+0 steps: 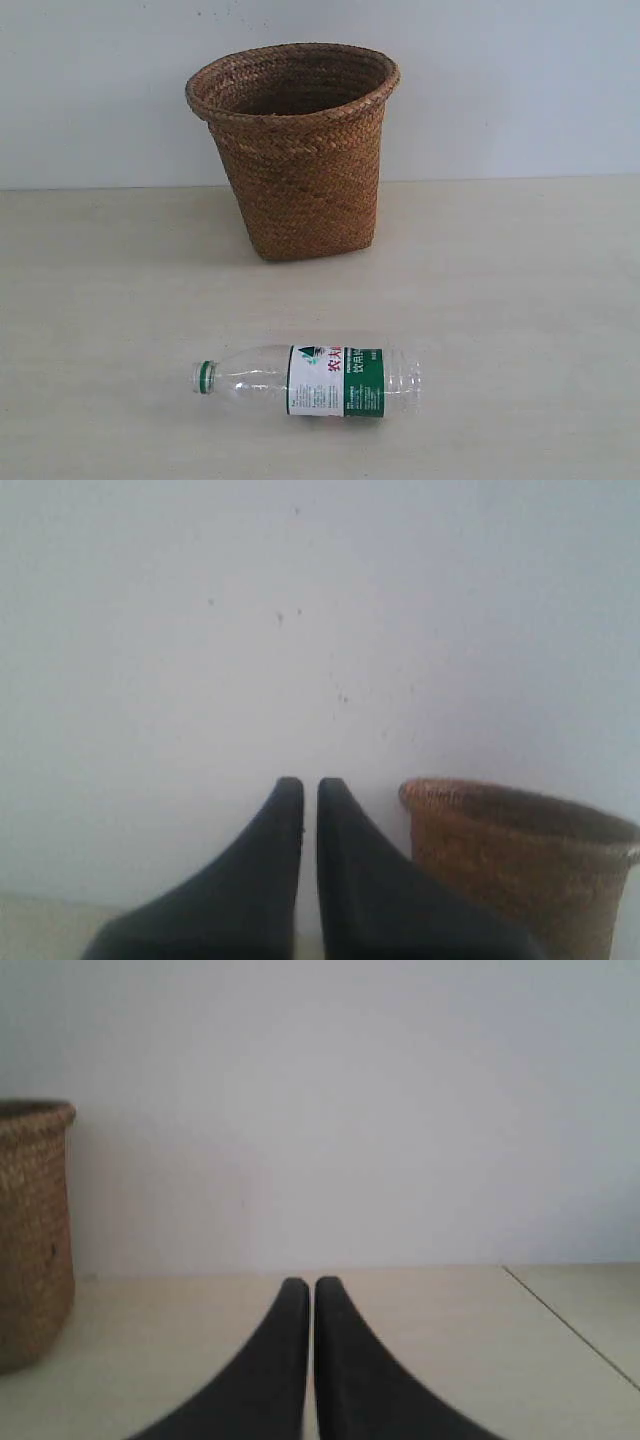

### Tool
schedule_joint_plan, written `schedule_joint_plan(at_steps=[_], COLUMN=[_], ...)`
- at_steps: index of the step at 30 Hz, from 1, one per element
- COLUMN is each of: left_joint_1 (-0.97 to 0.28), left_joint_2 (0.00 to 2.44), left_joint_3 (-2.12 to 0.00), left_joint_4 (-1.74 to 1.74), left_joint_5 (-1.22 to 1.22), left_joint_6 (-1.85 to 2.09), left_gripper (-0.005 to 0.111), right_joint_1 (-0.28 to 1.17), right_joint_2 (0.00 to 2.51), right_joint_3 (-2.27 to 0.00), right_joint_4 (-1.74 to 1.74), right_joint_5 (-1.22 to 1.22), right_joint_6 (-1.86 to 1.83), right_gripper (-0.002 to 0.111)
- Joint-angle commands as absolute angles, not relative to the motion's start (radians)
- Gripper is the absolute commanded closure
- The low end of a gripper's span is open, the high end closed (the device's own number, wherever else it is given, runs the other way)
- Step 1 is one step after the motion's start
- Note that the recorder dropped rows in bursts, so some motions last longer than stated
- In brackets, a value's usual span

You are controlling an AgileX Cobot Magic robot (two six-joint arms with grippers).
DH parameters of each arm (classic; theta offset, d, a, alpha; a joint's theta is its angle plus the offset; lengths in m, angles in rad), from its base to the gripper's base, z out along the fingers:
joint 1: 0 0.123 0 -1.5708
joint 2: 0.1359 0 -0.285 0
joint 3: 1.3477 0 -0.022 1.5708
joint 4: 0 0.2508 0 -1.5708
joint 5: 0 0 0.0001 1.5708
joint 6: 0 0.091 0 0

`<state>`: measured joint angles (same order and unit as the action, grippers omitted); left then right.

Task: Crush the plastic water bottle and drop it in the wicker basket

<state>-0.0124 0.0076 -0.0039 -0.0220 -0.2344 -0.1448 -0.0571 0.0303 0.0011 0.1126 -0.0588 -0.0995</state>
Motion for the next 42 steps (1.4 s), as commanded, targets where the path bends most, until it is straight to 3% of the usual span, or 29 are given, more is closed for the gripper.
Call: schedule_joint_plan(at_steps=[1,11,26,34,42], left_joint_1=[-0.021,-0.021,-0.021,-0.021,-0.091], left_joint_2=[0.012,0.216,0.809,1.026,1.185], left_joint_3=[0.000,-0.189,-0.540,-0.682,-0.818], left_joint_4=[-0.019,-0.019,0.164,0.382,0.646], left_joint_5=[-0.378,-0.380,-0.365,-0.259,0.131], left_joint_6=[-0.209,-0.218,-0.364,-0.409,-0.365], left_gripper=[0.102,0.102,0.102,0.102,0.102], right_joint_1=[-0.060,-0.060,-0.060,-0.060,-0.060], right_joint_2=[0.024,0.101,0.638,0.928,1.158], right_joint_3=[0.000,-0.200,-0.561,-0.780,-1.023], right_joint_4=[0.125,0.125,0.121,0.121,0.138], right_joint_5=[-0.234,-0.184,-0.128,0.113,0.480], right_joint_6=[-0.009,0.000,-0.041,-0.134,-0.297], right_gripper=[0.108,0.108,0.108,0.108,0.108])
